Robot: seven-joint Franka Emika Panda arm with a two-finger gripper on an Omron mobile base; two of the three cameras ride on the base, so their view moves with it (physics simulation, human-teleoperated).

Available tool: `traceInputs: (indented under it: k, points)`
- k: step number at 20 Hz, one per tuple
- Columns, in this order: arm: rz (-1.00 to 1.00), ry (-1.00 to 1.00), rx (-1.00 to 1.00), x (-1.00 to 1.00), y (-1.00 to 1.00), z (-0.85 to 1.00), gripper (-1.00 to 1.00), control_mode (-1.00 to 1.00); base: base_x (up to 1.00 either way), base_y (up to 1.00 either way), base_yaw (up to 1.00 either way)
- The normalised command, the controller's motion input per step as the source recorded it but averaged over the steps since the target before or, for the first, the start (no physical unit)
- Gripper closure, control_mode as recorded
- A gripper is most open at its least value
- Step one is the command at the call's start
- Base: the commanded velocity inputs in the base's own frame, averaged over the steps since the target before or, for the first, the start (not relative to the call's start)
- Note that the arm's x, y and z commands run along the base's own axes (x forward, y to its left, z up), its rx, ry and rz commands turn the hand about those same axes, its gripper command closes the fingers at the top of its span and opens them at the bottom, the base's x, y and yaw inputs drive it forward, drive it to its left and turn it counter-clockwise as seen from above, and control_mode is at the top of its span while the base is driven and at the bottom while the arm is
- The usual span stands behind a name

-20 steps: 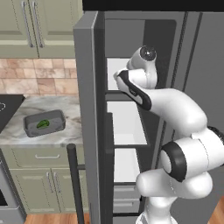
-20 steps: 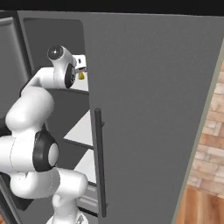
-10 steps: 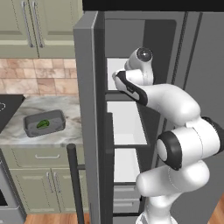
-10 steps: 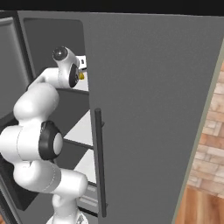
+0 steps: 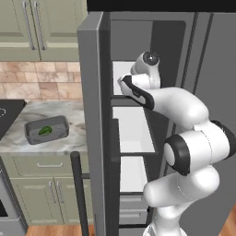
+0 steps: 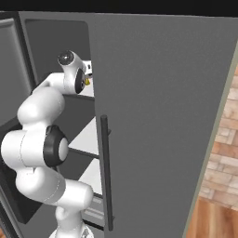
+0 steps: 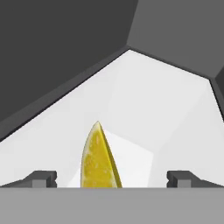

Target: Take the avocado and lemon wedge out of the freezer and place them in the tupperware container on the counter. Then put the tupperware containing the vegetables back in the freezer.

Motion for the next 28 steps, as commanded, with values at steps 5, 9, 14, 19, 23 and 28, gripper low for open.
traceInputs:
  k: [5,9,14,19,23,28]
  points:
    - [0.0,0.03,0.0,0.11,0.0,-0.16,-1.0,-1.0,0.0,0.0,0.0]
    - [0.0,0.04,0.0,0.01,0.0,-0.21,-1.0,-1.0,0.0,0.0,0.0]
    - [0.0,0.05,0.0,0.0,0.0,-0.25,1.0,-1.0,0.0,0.0,0.0]
    - [0.0,0.06,0.0,-0.01,0.0,-0.34,1.0,-1.0,0.0,0.0,0.0]
    - [0.0,0.05,0.0,-0.12,0.0,-0.44,1.0,-1.0,0.0,0.0,0.0]
    - [-0.01,0.01,0.0,-0.28,0.0,-0.32,1.0,-1.0,0.0,0.0,0.0]
